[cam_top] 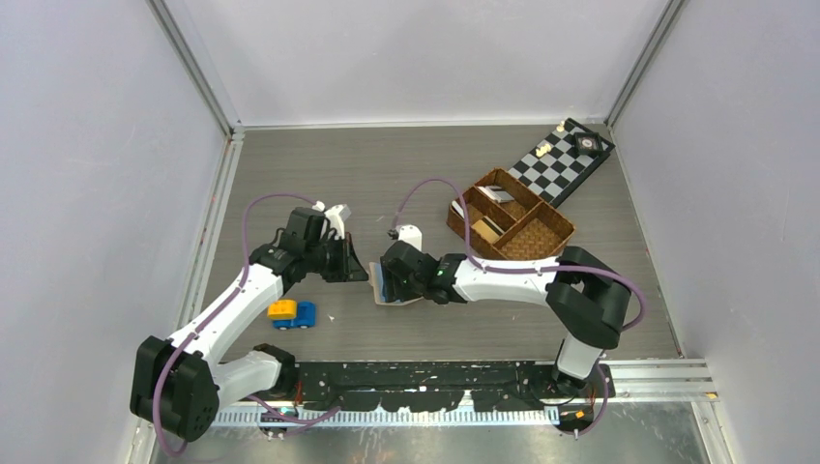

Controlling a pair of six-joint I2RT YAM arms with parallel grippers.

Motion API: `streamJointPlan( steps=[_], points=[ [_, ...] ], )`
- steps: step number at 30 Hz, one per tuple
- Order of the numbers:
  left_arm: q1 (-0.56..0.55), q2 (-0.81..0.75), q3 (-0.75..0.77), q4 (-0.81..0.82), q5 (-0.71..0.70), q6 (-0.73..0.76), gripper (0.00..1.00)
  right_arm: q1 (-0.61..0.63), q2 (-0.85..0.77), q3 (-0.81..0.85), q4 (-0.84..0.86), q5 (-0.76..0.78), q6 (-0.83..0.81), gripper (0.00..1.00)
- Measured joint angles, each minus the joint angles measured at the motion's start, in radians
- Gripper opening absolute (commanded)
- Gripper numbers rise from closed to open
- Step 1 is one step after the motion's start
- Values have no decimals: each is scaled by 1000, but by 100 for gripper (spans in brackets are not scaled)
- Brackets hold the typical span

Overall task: Put the credit cards into the card holder
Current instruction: Open the card holder at the center of the board.

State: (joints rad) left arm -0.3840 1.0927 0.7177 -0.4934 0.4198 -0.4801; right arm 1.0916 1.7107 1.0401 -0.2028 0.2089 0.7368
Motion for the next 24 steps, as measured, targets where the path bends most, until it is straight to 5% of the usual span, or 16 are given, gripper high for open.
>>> streamJointPlan(
  steps=[24],
  points=[
    [0, 0, 0, 1, 9, 13, 0, 16, 35, 30, -17, 22, 29, 64]
  ],
)
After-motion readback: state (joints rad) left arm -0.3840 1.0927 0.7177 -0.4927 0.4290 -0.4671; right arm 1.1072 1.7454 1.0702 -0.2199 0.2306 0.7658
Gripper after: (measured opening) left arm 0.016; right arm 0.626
